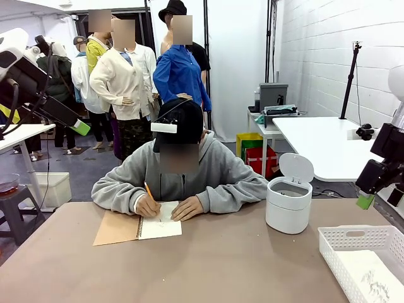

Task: Sort the paper based on its condition.
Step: If a person hands you a paper, place it in the Organizing basket , and if it's crumpled, put it in the Trash can.

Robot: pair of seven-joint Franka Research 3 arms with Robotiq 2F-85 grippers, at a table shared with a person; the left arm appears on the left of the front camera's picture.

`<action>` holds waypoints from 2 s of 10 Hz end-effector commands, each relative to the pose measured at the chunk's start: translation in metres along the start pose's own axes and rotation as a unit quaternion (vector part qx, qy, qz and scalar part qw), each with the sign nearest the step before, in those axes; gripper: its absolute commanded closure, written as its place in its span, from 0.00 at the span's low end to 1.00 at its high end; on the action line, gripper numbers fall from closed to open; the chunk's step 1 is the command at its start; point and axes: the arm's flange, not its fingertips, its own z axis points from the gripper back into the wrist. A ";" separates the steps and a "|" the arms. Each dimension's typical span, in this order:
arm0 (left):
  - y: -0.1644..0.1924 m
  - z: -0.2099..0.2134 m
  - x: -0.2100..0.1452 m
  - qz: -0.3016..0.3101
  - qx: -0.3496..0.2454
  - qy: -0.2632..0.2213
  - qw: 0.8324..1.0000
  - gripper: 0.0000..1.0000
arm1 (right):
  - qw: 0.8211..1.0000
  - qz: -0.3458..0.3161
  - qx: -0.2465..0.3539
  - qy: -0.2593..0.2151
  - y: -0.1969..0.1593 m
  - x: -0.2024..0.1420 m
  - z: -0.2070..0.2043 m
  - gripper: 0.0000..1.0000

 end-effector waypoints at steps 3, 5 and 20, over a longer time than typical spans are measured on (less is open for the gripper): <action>0.000 0.000 0.000 0.009 -0.007 -0.002 1.000 0.00 | 1.000 -0.006 -0.003 0.003 -0.002 0.001 -0.002 0.00; 0.000 0.000 0.000 0.009 -0.007 -0.002 1.000 0.00 | 1.000 -0.006 -0.003 0.003 -0.002 0.001 -0.002 0.00; 0.000 0.000 0.000 0.009 -0.007 -0.002 1.000 0.00 | 0.972 0.214 0.049 -0.089 0.173 0.080 0.047 0.00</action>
